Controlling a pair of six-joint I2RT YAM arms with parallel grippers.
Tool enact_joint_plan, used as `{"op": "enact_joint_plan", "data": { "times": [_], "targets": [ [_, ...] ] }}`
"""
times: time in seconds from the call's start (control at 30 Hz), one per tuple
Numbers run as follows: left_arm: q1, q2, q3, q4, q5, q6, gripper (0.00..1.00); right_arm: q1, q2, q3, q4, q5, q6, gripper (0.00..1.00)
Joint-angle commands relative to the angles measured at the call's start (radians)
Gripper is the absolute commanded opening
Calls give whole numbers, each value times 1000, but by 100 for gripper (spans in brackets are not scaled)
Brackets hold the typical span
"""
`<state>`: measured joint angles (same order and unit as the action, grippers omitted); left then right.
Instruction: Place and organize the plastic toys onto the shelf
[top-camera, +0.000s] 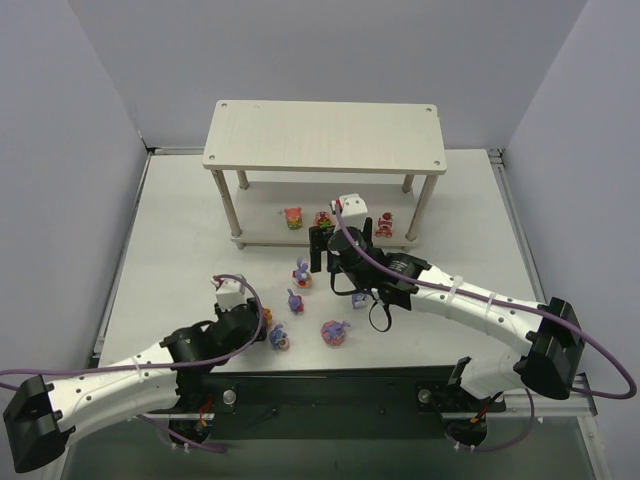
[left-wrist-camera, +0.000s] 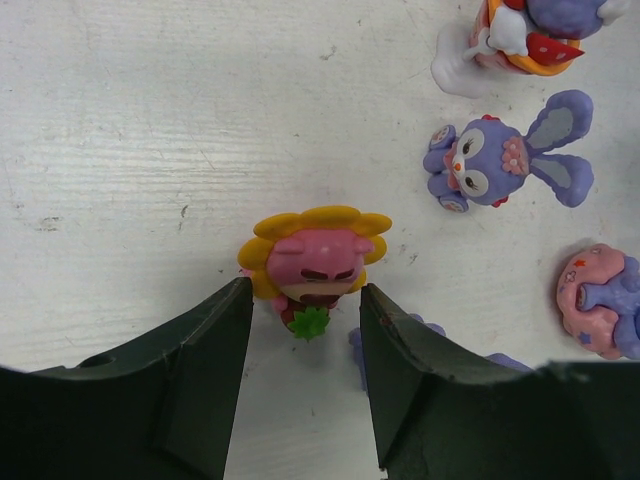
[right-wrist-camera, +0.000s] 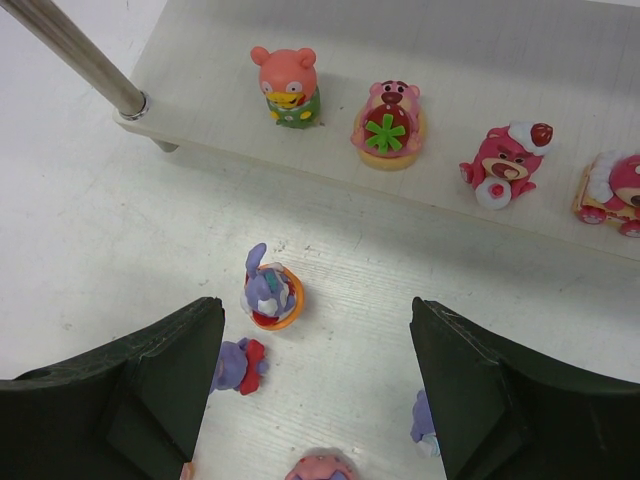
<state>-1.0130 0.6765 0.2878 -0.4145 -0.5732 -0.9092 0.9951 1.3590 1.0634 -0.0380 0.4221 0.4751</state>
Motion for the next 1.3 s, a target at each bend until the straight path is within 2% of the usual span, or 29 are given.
{"op": "enact_joint_plan", "data": {
  "times": [0.0, 0.17, 0.53, 0.83, 1.03, 1.27],
  "targets": [
    [-4, -5, 65, -67, 26, -19, 57, -9, -31, 0, 1, 24, 8, 77],
    [-9, 32, 71, -109, 36, -48, 57, -13, -31, -2, 1, 24, 7, 77],
    [-13, 90, 14, 51, 47, -60, 56, -18, -37, -6, 4, 23, 7, 77],
    [-13, 159, 8, 86, 18, -76, 54, -23, -57, -20, 4, 27, 10, 77],
    [-12, 161, -4, 97, 3, -85, 48, -24, -66, -29, 6, 30, 13, 77],
    [-13, 147, -10, 83, -16, -91, 34, -26, -74, -36, 7, 33, 14, 76]
  ]
}}
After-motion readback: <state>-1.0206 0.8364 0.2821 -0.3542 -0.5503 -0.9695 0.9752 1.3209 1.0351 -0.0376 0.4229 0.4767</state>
